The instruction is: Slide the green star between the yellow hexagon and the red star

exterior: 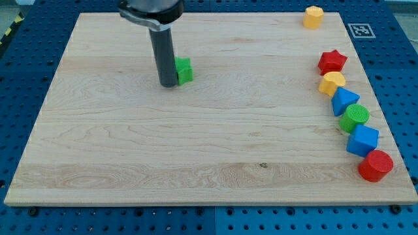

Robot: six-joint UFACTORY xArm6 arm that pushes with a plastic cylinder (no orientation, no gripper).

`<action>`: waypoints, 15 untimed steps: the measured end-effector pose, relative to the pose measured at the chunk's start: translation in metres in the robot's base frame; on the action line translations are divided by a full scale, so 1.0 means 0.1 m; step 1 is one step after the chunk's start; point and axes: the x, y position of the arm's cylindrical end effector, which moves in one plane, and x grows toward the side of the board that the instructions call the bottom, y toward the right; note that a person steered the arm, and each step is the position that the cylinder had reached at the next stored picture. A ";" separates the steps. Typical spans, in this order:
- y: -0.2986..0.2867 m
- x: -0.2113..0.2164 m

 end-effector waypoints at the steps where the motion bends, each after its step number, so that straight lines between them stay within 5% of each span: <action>1: 0.22 -0.16; 5: 1.16 -1.29; 8: 0.91 -1.85; 10: 1.49 -1.84; 15: 1.46 -1.52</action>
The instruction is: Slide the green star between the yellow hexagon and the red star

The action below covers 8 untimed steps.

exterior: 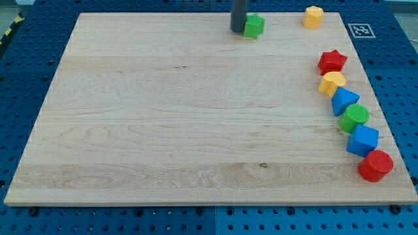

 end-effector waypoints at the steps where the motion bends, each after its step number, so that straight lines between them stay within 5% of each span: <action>1: 0.29 0.00; 8: 1.08 -0.06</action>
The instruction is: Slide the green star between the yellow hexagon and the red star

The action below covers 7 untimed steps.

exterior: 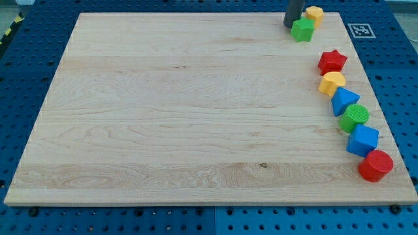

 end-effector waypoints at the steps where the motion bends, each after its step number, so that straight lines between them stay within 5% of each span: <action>1: 0.05 0.17; 7: 0.17 0.59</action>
